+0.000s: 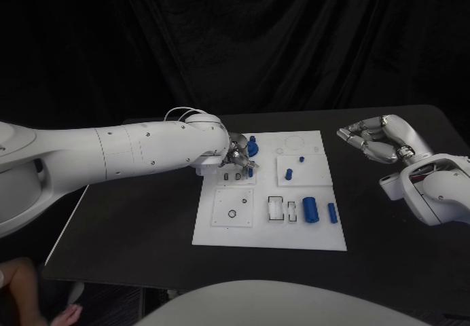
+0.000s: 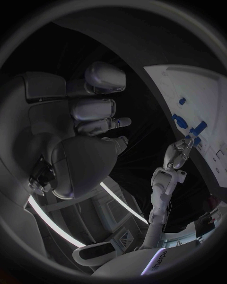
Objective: Assemble the parts on the task board
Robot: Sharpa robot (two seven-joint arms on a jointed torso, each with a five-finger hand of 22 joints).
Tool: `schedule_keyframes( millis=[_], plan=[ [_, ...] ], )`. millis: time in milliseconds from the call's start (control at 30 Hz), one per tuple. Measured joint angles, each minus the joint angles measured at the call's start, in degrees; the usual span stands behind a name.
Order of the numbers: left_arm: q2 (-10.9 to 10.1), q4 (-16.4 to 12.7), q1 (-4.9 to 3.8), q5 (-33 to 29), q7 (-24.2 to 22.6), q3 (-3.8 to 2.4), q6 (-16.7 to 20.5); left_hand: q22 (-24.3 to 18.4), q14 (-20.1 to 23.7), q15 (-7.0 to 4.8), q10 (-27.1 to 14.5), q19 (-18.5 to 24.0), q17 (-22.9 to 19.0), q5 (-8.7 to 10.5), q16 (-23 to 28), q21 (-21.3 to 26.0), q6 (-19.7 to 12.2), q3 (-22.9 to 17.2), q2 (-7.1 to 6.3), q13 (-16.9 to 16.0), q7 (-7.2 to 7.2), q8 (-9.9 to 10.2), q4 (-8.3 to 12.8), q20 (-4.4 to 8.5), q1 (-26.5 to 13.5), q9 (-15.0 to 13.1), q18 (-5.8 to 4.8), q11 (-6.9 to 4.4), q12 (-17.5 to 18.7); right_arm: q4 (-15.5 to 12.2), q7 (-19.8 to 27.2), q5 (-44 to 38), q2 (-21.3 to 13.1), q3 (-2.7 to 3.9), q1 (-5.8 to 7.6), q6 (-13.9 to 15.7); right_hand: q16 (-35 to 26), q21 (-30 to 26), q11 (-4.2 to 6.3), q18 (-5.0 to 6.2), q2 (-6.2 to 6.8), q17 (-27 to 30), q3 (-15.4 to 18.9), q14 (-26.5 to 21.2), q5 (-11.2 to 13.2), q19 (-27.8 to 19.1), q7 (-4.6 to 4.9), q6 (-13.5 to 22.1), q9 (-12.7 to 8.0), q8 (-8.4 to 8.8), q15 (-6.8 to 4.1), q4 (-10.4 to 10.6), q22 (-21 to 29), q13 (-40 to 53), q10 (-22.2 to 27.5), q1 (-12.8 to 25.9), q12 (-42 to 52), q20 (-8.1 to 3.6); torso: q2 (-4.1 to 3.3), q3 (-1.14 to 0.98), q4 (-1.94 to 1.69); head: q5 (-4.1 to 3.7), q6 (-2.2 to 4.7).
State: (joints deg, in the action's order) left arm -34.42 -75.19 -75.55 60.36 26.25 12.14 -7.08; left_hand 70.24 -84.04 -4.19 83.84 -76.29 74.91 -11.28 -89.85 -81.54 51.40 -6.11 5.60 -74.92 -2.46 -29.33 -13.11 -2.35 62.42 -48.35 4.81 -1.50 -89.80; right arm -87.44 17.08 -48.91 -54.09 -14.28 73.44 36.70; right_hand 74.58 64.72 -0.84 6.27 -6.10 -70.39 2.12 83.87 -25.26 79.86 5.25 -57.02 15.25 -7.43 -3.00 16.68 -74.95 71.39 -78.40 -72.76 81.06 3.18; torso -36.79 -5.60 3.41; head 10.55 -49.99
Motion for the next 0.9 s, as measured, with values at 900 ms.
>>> schedule_keyframes(
  millis=[900],
  plan=[
    [0.1,0.0,0.34,0.0,0.1,0.0,-1.3,0.3,0.0,0.0,0.0,0.0,0.0,-1.38,0.0,0.2,0.7,-1.2,-0.43,0.0,0.31,2.0,2.1,0.0,0.6,-0.4,0.0,0.0,0.0,0.5,-0.3,-0.2,0.4,0.0,-0.01,-0.4,-0.3,-0.6,0.0,0.0,0.23,0.3,0.2,0.0,-0.3,0.0,0.0,0.0,0.0,0.0,0.0,-0.2,0.0,-0.2,0.0,-0.3,-0.1,0.0,-0.03,-0.02,0.01,-0.12,0.01]
  ],
)
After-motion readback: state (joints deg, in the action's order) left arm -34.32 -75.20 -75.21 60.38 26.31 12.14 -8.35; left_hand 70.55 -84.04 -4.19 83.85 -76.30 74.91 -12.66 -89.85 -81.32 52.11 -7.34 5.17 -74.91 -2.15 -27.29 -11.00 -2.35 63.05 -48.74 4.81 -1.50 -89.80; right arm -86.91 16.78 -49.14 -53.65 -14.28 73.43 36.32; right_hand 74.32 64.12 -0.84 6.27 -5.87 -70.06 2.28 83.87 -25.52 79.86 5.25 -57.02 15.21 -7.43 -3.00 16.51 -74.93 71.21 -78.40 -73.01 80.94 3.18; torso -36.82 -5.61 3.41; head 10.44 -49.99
